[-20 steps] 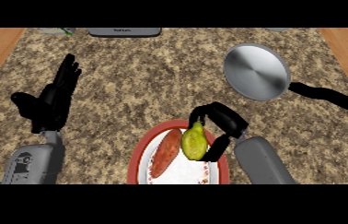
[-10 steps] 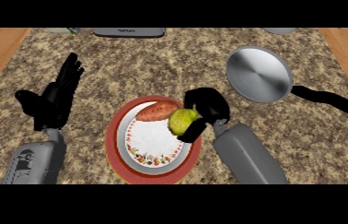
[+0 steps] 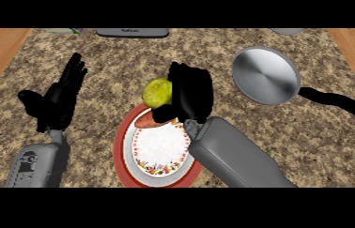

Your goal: Pick the pear from the plate and place it in the pan

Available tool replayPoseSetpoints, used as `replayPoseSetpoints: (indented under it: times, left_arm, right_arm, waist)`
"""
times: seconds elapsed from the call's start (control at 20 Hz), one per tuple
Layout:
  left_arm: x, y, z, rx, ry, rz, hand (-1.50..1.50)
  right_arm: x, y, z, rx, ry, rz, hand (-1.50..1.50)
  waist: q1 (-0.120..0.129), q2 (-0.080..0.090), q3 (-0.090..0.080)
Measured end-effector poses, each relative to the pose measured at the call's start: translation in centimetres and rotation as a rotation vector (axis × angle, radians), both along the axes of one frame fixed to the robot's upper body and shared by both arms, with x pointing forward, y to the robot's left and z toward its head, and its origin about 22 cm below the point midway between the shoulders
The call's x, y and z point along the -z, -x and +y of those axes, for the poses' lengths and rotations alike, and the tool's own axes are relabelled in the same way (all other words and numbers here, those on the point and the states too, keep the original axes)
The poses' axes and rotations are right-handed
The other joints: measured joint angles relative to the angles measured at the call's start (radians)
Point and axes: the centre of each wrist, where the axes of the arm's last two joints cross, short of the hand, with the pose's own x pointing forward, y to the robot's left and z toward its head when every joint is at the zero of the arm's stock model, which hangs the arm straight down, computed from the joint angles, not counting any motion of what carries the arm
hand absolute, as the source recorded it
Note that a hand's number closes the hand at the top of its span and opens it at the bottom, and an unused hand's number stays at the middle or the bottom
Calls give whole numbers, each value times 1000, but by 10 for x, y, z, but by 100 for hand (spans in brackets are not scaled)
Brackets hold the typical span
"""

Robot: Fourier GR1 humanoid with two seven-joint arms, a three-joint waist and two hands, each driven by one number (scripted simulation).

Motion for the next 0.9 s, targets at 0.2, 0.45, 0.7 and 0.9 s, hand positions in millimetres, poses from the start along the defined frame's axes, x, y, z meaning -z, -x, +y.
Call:
replayPoseSetpoints:
  times: [0.2, 0.45, 0.7, 0.9]
  left_arm:
    - [0, -1, 2, -8, -1, -2, 0]
    - [2, 6, -2, -17, 5, -5, 0]
    - [3, 5, -1, -25, 5, -6, 0]
    - [-3, 4, 9, -25, 3, -10, 0]
  right_arm:
    - [-31, -1, 8, 47, -34, -104, 150]
    - [-52, -17, -18, 123, -185, -172, 150]
    - [-49, -42, -71, 219, -286, -215, 150]
    - [-41, -66, -116, 293, -264, -234, 150]
  waist:
    - [-11, 4, 1]
    - [-19, 7, 2]
    - [-25, 10, 2]
    - [-23, 11, 2]
